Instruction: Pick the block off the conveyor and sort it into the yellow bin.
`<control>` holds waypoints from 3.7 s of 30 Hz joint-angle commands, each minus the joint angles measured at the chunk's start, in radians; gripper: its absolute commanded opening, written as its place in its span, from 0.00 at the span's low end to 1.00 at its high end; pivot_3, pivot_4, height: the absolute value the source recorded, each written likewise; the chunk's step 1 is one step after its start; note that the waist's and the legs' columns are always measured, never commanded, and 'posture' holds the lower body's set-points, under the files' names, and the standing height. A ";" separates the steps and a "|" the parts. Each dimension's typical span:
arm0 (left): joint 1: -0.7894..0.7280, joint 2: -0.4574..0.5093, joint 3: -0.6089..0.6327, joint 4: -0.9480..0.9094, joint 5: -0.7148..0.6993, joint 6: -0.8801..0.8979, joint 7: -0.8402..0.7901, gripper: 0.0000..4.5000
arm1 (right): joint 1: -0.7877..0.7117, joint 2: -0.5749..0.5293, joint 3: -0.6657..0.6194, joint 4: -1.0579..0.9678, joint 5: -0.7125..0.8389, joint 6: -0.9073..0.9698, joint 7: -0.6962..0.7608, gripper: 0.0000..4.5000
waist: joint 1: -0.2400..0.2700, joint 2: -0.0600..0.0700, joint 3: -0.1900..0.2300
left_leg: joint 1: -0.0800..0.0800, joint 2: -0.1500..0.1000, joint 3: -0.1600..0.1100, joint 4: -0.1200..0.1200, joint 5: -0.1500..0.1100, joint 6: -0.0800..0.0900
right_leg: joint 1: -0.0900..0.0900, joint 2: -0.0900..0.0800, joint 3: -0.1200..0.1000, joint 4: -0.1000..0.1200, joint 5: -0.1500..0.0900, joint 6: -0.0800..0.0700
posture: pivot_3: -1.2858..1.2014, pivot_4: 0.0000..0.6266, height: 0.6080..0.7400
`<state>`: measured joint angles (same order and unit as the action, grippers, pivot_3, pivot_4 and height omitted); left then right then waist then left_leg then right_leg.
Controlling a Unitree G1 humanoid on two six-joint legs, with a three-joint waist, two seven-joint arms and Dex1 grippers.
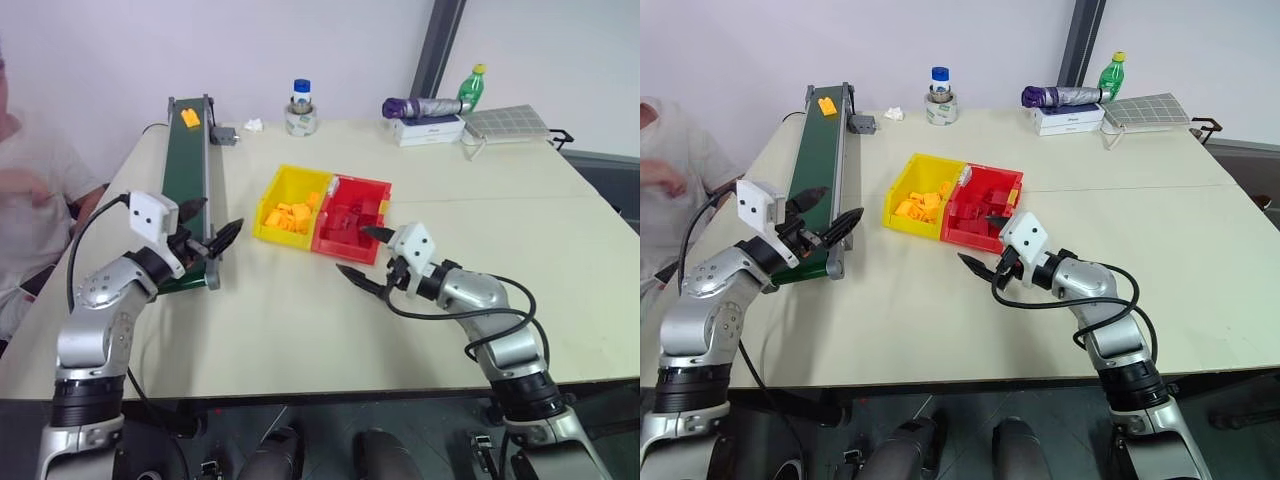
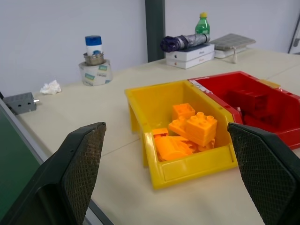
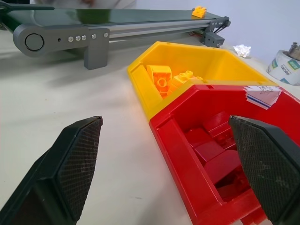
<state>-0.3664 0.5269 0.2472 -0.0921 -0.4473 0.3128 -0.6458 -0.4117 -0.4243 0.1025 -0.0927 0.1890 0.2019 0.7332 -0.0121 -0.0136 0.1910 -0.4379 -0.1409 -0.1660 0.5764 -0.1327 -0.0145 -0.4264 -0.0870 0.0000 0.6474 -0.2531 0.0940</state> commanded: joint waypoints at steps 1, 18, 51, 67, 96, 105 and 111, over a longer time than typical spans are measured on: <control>0.007 -0.002 0.028 -0.055 -0.013 -0.021 0.021 0.97 | -0.015 0.005 -0.001 -0.025 0.003 -0.020 0.002 1.00 | 0.000 0.000 0.000 | 0.000 0.000 0.000 0.000 0.000 0.000 | 0.000 0.000 0.000 0.000 0.000 0.000 | 0.52 0.24 1.00; 0.257 -0.196 0.084 -0.297 0.161 -0.099 0.420 0.97 | -0.015 0.006 0.000 -0.023 0.005 -0.021 0.013 1.00 | 0.002 0.000 0.000 | 0.000 0.000 0.000 0.000 0.000 0.000 | 0.000 0.000 0.000 -0.001 0.000 0.000 | 0.52 0.24 1.00; 0.308 -0.315 0.007 -0.353 0.228 -0.050 0.570 0.97 | -0.009 0.016 0.001 -0.027 -0.002 -0.024 0.007 1.00 | 0.002 0.000 0.000 | 0.000 0.000 0.000 0.000 0.000 0.000 | 0.001 0.000 -0.001 -0.001 0.000 0.001 | 0.52 0.24 1.00; 0.125 -0.309 -0.001 -0.292 0.279 0.120 0.681 0.97 | -0.011 0.019 0.005 -0.029 -0.001 -0.022 0.007 1.00 | 0.005 0.000 0.000 | 0.000 0.000 0.000 0.000 0.000 0.000 | 0.001 0.000 -0.001 -0.001 -0.001 0.003 | 0.52 0.24 1.00; -0.369 -0.309 0.060 0.273 0.308 0.297 0.878 0.79 | 0.002 0.017 0.012 -0.056 -0.003 0.003 -0.005 1.00 | 0.002 -0.001 0.000 | 0.000 -0.001 0.000 0.002 0.000 0.000 | 0.001 0.001 -0.003 0.000 0.002 0.006 | 0.52 0.24 1.00; -0.381 -0.352 0.089 0.194 0.254 0.265 0.869 0.30 | -0.006 0.016 0.008 -0.043 -0.004 -0.003 -0.003 1.00 | 0.002 -0.001 0.000 | 0.000 -0.001 0.000 0.003 0.000 0.000 | 0.001 0.001 -0.003 0.000 0.003 0.006 | 0.52 0.24 1.00; -0.386 -0.376 -0.011 0.151 0.189 0.157 0.653 0.30 | -0.016 0.018 0.008 -0.035 -0.005 -0.006 -0.003 1.00 | 0.003 -0.001 0.000 | 0.000 -0.001 0.000 0.003 0.000 0.000 | 0.002 0.001 -0.003 0.000 0.003 0.006 | 0.52 0.24 1.00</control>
<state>-0.7219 0.1551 0.2864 0.1058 -0.2337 0.5106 0.0796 -0.4058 -0.4102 0.1149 -0.1046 0.1789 0.2104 0.7323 -0.0089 -0.0143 0.1910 -0.4383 -0.1415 -0.1660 0.5793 -0.1324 -0.0146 -0.4246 -0.0863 -0.0026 0.6476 -0.2504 0.1000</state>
